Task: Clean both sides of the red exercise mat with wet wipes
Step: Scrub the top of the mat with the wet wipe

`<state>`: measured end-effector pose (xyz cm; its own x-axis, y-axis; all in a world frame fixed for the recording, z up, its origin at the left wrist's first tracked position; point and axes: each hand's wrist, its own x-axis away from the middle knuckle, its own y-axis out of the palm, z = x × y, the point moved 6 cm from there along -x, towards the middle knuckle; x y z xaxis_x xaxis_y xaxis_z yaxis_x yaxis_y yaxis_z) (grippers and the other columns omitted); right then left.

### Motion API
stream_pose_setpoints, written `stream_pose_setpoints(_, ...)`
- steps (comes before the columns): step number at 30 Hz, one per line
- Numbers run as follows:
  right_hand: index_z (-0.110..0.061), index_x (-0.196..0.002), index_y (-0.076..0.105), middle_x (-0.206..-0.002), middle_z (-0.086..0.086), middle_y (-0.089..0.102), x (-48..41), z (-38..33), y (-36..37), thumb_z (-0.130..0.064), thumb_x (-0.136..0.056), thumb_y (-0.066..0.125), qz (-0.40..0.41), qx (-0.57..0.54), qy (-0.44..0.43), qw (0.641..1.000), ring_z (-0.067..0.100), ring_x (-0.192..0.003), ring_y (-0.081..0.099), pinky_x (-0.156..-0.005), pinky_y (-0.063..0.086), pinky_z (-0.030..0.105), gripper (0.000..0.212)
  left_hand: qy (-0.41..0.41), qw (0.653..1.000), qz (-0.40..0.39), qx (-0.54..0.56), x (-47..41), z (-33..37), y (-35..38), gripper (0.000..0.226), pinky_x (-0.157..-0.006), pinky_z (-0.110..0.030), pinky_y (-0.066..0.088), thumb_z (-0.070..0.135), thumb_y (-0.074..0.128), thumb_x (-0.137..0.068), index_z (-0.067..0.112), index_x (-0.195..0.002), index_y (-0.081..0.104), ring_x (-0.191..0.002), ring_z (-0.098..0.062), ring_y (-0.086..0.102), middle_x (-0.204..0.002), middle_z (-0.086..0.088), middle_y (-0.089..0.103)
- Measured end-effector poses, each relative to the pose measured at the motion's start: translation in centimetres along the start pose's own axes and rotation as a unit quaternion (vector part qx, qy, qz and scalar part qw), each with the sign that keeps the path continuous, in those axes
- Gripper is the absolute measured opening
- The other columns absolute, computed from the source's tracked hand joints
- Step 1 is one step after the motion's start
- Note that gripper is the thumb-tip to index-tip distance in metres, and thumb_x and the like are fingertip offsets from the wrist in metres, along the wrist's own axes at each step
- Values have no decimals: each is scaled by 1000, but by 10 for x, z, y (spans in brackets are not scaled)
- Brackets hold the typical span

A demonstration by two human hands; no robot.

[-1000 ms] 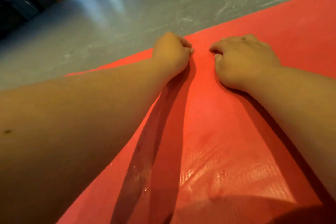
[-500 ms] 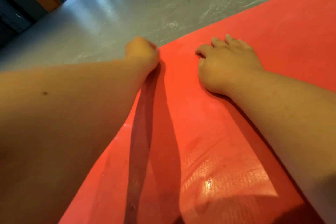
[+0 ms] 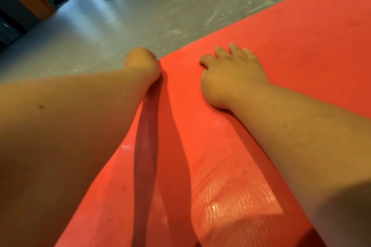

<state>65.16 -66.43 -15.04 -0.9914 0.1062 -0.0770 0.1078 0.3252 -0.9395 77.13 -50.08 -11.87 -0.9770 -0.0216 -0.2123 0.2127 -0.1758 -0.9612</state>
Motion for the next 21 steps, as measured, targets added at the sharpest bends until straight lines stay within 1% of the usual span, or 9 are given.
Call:
stream_pose_setpoints(2,-29,-146,28,-158,6,14,1,-1,0,-30,-96,29,2,1,-3,1000,30,-146,7,-117,5,46,50,63,994,-7,86,10,45,9,25,-90,-18,43,11,56,-92,16,-111,72,-107,-19,62,-116,-8,69)
stream_pose_setpoints(4,-27,-145,28,-158,7,14,2,-2,0,-31,-96,30,5,-1,-6,1000,31,-146,7,-117,5,46,50,139,980,-52,136,24,88,16,22,-65,2,37,14,60,-93,16,-112,71,-92,-3,58,-113,-3,70)
stream_pose_setpoints(5,-26,-145,29,-158,7,14,2,-2,1,-31,-96,30,6,-2,-7,1000,31,-146,7,-117,6,46,50,168,974,-69,137,27,99,18,22,-58,5,32,16,61,-93,15,-113,71,-88,1,55,-112,-2,70)
stream_pose_setpoints(7,-27,-146,29,-158,7,14,3,-1,1,-31,-96,30,5,-2,-5,1000,31,-146,7,-117,5,46,50,180,977,-61,98,21,91,12,24,-60,2,32,23,62,-93,17,-114,71,-93,-1,57,-115,-2,70)
stream_pose_setpoints(10,-24,-147,27,-159,7,13,3,-2,2,-30,-96,28,-2,-3,-1,1000,30,-146,6,-117,5,45,51,93,996,-4,18,1,31,1,25,-90,-21,42,22,61,-92,20,-115,70,-111,-19,61,-119,-5,68)
stream_pose_setpoints(12,-21,-147,27,-159,7,13,2,-2,3,-29,-96,28,-3,-9,-1,1000,30,-146,6,-118,5,45,51,38,999,12,33,4,1,0,24,-95,-26,43,21,60,-92,20,-113,72,-111,-21,61,-118,-4,68)
stream_pose_setpoints(16,-22,-146,28,-158,7,14,0,-1,2,-29,-96,29,5,-13,4,1000,30,-146,7,-117,5,46,51,53,992,31,114,23,11,3,21,-91,-19,42,20,62,-90,20,-108,74,-104,-13,63,-112,-1,71)
stream_pose_setpoints(19,-22,-147,26,-158,6,16,1,0,1,-28,-95,30,7,-14,6,1000,29,-146,8,-117,5,45,53,143,973,-16,179,42,42,6,20,-78,-3,39,17,65,-89,19,-106,74,-88,8,58,-104,9,70)
stream_pose_setpoints(21,-18,-148,25,-157,6,19,0,0,-1,-26,-93,30,12,-23,8,1000,28,-146,9,-118,6,44,55,221,956,-50,188,57,60,8,21,-70,5,34,13,65,-89,16,-108,73,-85,16,50,-98,13,66)
